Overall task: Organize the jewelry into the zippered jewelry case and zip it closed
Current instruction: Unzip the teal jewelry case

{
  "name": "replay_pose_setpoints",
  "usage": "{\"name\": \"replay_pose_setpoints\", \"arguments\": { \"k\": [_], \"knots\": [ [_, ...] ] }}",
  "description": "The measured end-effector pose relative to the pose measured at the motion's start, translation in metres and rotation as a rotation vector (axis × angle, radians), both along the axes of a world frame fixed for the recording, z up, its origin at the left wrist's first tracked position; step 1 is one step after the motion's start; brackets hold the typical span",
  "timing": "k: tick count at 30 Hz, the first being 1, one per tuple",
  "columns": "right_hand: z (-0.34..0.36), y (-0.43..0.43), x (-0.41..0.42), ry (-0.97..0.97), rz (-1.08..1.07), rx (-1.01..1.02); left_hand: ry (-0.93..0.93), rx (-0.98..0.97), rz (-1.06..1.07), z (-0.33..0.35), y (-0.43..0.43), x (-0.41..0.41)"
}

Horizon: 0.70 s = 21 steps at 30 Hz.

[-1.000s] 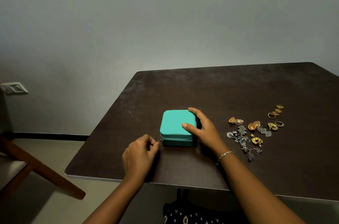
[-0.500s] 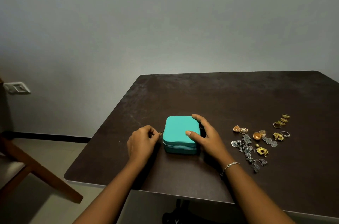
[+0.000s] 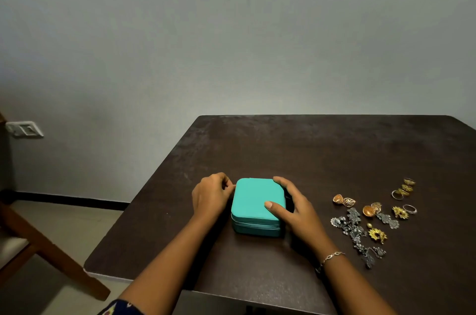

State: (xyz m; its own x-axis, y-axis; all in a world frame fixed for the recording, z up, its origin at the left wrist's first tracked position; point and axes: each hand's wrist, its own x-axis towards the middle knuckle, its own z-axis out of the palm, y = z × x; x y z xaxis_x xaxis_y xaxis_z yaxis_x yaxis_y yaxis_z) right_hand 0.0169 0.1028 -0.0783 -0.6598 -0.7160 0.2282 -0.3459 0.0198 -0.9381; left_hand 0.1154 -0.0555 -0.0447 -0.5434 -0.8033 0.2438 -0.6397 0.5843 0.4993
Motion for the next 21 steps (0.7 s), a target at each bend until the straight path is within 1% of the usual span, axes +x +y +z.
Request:
{"name": "replay_pose_setpoints", "arguments": {
  "k": [6, 10, 11, 14, 16, 18, 19, 21],
  "knots": [
    [-0.002, -0.002, -0.002, -0.001, 0.001, -0.006, -0.037, -0.022, -0.07, 0.001, -0.004, -0.014],
    [-0.002, -0.001, -0.001, -0.004, 0.003, 0.0, 0.007, 0.027, -0.096, -0.004, -0.004, -0.016],
    [-0.002, -0.001, -0.001, -0.006, 0.004, 0.001, 0.057, 0.047, -0.104, -0.005, -0.004, -0.014],
    [0.001, 0.0, 0.0, 0.007, 0.009, -0.002, 0.307, 0.11, -0.169, -0.012, 0.006, -0.002],
    [0.004, 0.0, 0.001, 0.033, 0.019, -0.002, 0.426, 0.251, -0.266, -0.017, 0.013, 0.01],
    [0.007, 0.001, 0.002, 0.054, 0.025, -0.011, 0.397, 0.422, -0.388, -0.02, 0.019, 0.022],
    [0.009, 0.001, 0.002, 0.072, 0.028, -0.01, 0.341, 0.471, -0.456, -0.023, 0.02, 0.027],
    [0.01, 0.003, 0.003, 0.124, 0.045, 0.025, 0.212, 0.506, -0.544, -0.022, 0.021, 0.032]
  ]
}}
